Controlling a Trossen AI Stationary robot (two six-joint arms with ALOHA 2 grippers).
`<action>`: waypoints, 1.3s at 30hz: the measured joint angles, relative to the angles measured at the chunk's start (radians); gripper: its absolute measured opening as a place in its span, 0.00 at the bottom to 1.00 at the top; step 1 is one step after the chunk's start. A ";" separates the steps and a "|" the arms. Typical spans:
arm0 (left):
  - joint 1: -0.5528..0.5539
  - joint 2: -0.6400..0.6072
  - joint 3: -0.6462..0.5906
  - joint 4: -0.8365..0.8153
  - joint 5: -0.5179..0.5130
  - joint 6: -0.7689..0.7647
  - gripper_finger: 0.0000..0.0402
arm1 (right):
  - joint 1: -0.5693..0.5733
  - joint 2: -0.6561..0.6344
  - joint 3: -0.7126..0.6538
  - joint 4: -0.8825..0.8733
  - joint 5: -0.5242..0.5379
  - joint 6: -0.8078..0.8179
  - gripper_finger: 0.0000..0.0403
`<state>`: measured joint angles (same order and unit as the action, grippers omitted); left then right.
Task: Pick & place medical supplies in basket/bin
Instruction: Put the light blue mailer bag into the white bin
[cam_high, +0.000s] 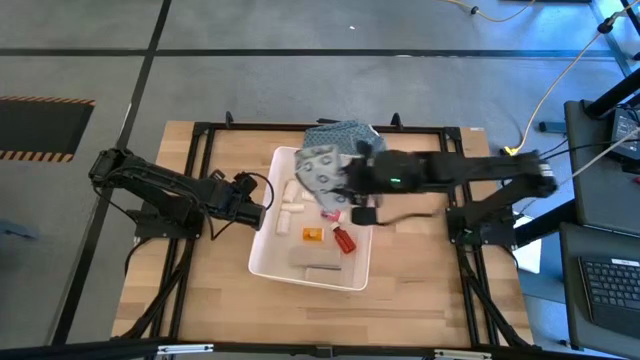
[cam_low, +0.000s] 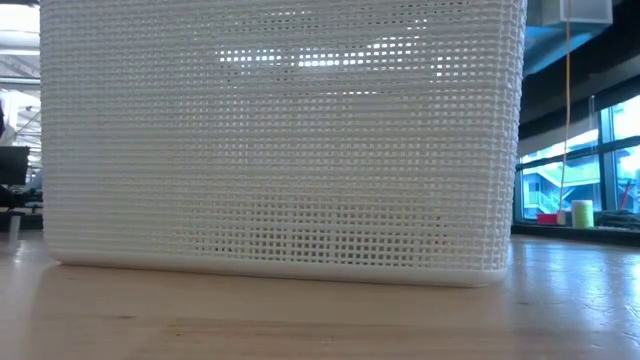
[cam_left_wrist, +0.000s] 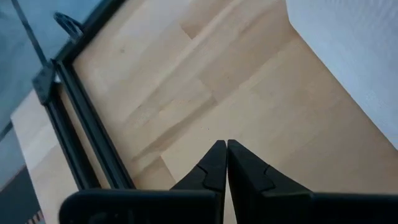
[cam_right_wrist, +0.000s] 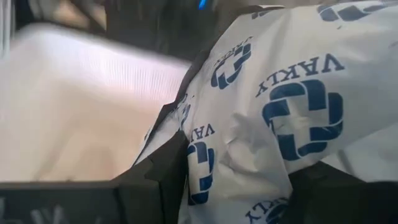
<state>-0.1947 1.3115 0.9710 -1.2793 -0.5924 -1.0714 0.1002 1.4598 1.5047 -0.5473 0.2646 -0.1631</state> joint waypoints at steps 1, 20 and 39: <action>0.000 0.000 0.000 0.000 0.012 0.001 0.02 | -0.019 0.033 0.010 -0.017 -0.035 0.000 0.44; 0.000 0.000 0.000 -0.003 0.034 0.005 0.02 | -0.124 0.446 0.014 -0.026 -0.265 -0.102 0.44; 0.000 0.000 0.000 -0.003 0.006 0.019 0.01 | -0.057 0.501 0.014 -0.056 -0.306 -0.343 0.44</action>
<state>-0.1947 1.3117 0.9710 -1.2823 -0.5861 -1.0523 0.0429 1.9612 1.5192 -0.6036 -0.0410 -0.5064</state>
